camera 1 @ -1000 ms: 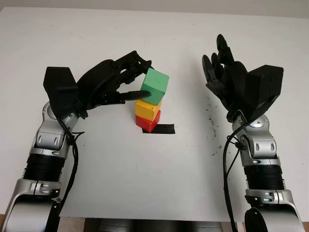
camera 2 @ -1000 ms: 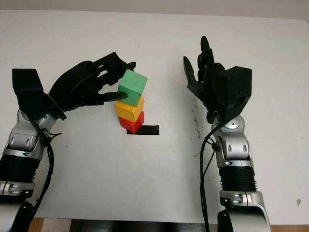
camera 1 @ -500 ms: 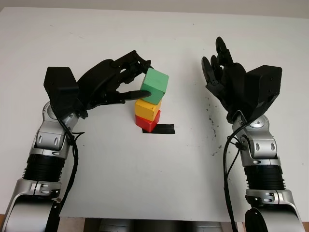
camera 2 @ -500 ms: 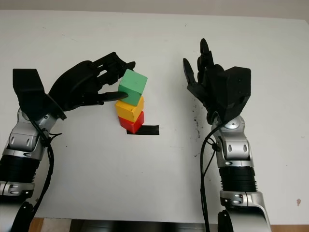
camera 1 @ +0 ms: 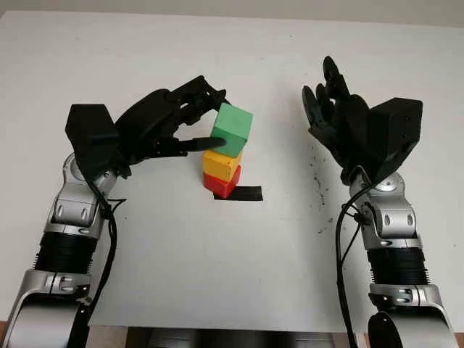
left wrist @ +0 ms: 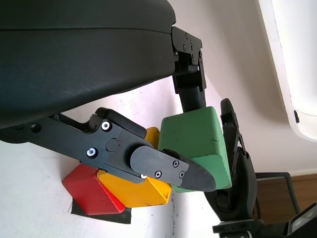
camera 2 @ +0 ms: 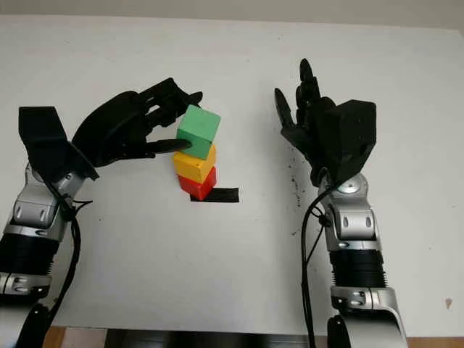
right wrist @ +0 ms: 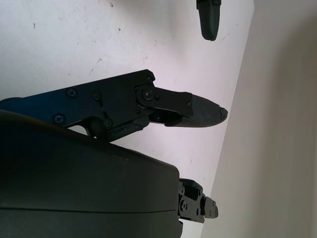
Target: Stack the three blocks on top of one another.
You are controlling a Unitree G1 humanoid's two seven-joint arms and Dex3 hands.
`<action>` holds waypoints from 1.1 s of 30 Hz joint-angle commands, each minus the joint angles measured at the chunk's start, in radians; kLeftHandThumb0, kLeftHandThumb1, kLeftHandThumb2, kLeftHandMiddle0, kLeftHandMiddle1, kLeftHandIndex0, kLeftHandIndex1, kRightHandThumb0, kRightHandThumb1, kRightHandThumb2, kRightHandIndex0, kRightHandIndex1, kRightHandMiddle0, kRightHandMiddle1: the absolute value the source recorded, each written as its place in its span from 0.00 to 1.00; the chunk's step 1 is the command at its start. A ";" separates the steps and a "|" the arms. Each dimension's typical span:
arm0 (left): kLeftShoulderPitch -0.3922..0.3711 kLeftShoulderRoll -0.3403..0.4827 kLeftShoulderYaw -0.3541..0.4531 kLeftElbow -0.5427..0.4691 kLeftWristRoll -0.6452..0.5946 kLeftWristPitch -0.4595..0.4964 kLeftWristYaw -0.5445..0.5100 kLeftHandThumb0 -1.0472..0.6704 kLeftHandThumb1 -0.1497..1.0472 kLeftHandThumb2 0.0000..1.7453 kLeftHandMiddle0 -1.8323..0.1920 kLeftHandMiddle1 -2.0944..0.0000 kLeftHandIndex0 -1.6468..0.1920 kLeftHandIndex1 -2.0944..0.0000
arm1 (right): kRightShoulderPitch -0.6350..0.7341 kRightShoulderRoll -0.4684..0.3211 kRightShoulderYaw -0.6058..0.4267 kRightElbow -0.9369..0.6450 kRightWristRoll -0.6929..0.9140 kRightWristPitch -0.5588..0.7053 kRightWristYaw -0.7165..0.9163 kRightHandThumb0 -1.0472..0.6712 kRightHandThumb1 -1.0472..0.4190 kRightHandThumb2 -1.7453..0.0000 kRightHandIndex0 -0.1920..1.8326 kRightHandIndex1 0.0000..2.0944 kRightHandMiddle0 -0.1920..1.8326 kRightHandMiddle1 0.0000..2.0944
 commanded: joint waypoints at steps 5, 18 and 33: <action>0.021 0.012 0.003 -0.039 0.005 0.010 0.007 0.29 1.00 0.07 0.85 0.97 0.69 0.19 | -0.002 -0.008 0.007 -0.020 -0.011 0.002 -0.008 0.28 0.00 0.72 0.04 0.03 0.04 0.03; 0.029 0.021 0.008 -0.035 0.003 -0.011 0.000 0.24 1.00 0.09 0.84 0.97 0.69 0.22 | -0.003 -0.013 0.012 -0.022 -0.018 0.004 -0.006 0.28 0.00 0.72 0.04 0.03 0.04 0.03; 0.033 0.021 0.016 -0.036 -0.022 0.017 -0.007 0.25 1.00 0.06 0.86 0.98 0.75 0.24 | -0.005 -0.012 0.011 -0.020 -0.026 0.012 -0.007 0.28 0.00 0.73 0.04 0.03 0.05 0.03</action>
